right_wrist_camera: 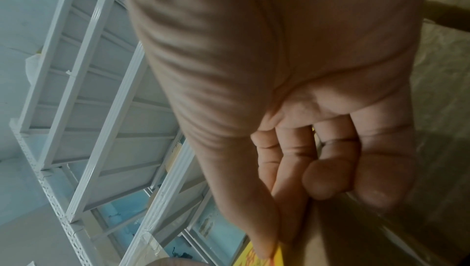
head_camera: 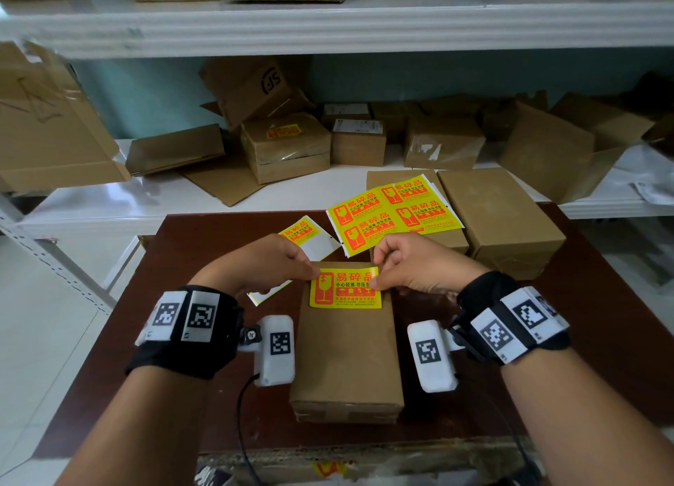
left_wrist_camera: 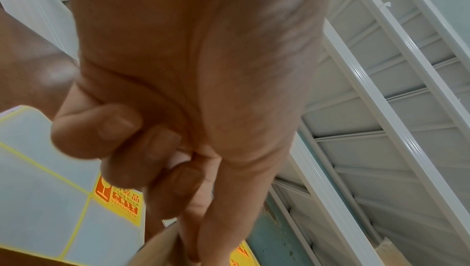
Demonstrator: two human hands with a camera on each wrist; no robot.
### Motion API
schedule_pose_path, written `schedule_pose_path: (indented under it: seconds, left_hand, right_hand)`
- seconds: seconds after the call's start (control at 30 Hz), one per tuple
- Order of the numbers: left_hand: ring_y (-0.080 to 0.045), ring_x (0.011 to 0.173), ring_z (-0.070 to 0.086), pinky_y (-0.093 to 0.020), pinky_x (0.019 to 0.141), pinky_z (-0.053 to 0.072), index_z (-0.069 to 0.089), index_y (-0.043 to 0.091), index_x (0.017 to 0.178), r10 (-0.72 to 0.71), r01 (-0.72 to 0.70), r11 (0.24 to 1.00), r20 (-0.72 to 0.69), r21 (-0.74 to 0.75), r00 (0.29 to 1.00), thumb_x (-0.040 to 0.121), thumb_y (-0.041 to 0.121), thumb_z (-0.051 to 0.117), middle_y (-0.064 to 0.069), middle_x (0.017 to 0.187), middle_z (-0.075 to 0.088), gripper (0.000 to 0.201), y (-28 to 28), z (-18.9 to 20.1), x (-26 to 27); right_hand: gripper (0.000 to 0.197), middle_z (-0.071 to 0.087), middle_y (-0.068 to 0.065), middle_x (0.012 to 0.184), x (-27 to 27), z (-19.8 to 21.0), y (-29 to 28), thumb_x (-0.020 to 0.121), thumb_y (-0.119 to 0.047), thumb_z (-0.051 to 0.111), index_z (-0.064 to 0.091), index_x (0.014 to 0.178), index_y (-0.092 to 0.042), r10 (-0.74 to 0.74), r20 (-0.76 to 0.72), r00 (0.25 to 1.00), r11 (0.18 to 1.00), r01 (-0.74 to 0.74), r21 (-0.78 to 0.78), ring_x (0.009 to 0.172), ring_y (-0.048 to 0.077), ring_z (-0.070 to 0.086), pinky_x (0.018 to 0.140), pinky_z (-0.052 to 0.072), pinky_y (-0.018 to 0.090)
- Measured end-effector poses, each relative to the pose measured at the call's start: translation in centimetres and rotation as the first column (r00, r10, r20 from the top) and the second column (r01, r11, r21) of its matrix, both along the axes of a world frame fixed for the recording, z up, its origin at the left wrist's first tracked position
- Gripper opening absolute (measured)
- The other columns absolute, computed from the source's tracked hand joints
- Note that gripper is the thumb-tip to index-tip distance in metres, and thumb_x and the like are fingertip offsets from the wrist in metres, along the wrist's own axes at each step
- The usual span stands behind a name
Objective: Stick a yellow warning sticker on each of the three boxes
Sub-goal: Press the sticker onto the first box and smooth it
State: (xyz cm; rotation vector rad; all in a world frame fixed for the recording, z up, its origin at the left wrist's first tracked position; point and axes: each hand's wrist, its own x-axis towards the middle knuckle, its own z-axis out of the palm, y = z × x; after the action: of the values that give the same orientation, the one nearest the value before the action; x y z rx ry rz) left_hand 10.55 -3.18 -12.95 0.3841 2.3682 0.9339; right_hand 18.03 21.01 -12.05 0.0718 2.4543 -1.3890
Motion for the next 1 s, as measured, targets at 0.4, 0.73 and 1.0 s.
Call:
schedule_pose_path:
  seconds: [0.4,0.73,1.0]
  left_hand:
    - [-0.016,0.052,0.034,-0.024,0.048,0.026,0.077,0.013,0.083,0.04,-0.039,0.999,-0.032,0.007,0.999,0.083,0.034,0.079,0.001,0.056,0.044,0.021,0.3,-0.1,0.0]
    - [-0.011,0.065,0.065,-0.027,0.054,0.047,0.065,0.02,0.088,0.059,-0.06,0.994,-0.017,-0.092,0.998,0.078,0.051,0.079,0.001,0.08,0.066,0.036,-0.4,-0.8,-0.2]
    - [-0.017,0.085,0.076,-0.027,0.061,0.059,0.064,0.021,0.121,-0.004,0.031,0.995,0.252,-0.1,0.968,0.077,0.073,0.05,-0.006,0.11,0.073,0.07,-1.4,-0.3,3.1]
  right_hand:
    - [0.029,0.07,0.008,0.082,0.0,0.1,-0.4,0.077,-0.007,0.084,0.06,0.091,-0.016,-0.001,-0.054,0.999,0.991,0.008,0.133,0.076,0.019,0.065,0.08,0.056,0.041]
    - [0.045,0.059,0.0,0.085,0.1,-0.3,0.4,0.074,-0.027,0.089,0.055,0.102,-0.018,-0.055,-0.004,0.998,0.978,0.055,0.2,0.072,0.014,0.054,0.064,0.045,0.029]
    - [0.061,0.07,0.005,0.105,1.9,-0.1,1.1,0.093,-0.067,0.047,0.057,0.118,-0.012,-0.192,0.212,0.958,0.98,0.175,0.094,0.089,0.023,0.074,0.073,0.064,0.04]
